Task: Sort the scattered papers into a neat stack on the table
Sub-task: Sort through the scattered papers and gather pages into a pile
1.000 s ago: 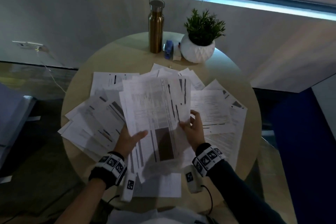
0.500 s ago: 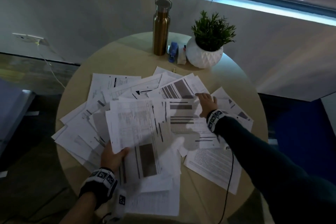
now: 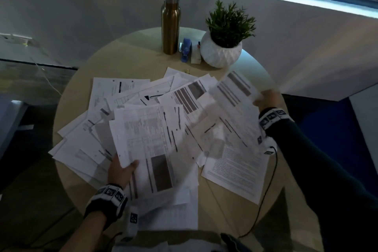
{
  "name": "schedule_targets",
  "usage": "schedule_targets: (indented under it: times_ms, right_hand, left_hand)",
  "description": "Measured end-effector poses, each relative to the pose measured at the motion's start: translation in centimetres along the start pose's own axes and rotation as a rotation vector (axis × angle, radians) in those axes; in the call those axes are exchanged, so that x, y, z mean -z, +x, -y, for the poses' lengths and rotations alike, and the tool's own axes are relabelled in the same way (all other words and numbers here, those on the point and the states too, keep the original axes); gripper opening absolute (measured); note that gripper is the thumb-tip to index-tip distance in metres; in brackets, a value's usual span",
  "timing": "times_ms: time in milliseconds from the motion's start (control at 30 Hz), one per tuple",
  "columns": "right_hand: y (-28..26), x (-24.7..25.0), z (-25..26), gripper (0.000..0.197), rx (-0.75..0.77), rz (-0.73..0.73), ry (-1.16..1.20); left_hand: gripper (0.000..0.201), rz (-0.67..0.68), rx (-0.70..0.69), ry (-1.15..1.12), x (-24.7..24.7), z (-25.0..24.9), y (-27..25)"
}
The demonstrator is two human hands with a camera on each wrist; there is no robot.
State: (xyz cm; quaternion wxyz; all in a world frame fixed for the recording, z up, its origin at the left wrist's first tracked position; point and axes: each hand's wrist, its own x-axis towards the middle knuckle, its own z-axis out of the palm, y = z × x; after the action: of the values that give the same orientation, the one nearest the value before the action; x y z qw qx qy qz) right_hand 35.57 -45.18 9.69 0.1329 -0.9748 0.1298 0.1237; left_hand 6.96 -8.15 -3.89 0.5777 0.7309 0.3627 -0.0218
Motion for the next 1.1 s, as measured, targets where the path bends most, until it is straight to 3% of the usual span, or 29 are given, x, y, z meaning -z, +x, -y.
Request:
schedule_targets:
  times_ms: [100,167,267,400,500,633,767,867,967,1067,1100]
  right_hand:
    - [-3.3,1.8,-4.6,0.052,-0.311,0.055,0.23]
    - [-7.4,1.0,-6.7,0.064,-0.403,0.111,0.211]
    - [-13.7,-3.0,-9.0,0.068,-0.24,0.335,-0.208]
    - [-18.6,-6.0,-8.0,0.063,-0.202,0.439,-0.202]
    - [-19.5,-6.4,-7.6,0.058,-0.359,0.429,0.053]
    - [-17.1,-5.9,-7.4,0.041,-0.676,0.128,0.779]
    - [-15.1,-5.7,-6.4,0.045,-0.675,0.095,0.99]
    - [-14.2,-5.7,-4.5,0.042,-0.587,0.195,0.812]
    - [-14.4,-5.6,-2.0,0.013,-0.344,0.37,0.338]
    - [-13.7,-6.1,-0.9,0.023,-0.207,0.448,0.021]
    - [-13.6,-6.3,-1.0,0.019,-0.2,0.436,0.013]
  left_hand:
    - [0.055,0.009,-0.003,0.002,0.1,0.4,0.2]
    - [0.054,0.011,-0.004,0.002,0.1,0.3,0.2]
    - [0.057,0.004,0.004,0.029,0.0,0.3,0.2]
    - [0.059,-0.006,-0.006,0.046,0.0,0.0,0.2]
    - [0.059,0.0,-0.009,0.047,0.1,0.2,0.4]
    - [0.058,0.006,0.01,0.038,0.1,0.6,0.6]
    - [0.058,0.0,0.029,0.032,0.1,0.6,0.7]
    - [0.057,-0.013,0.008,0.028,0.1,0.5,0.6]
    - [0.054,0.007,-0.013,0.016,0.0,0.2,0.3]
    - [0.051,0.016,0.0,0.012,0.1,0.5,0.3]
    - [0.051,0.012,0.001,0.025,0.2,0.7,0.3]
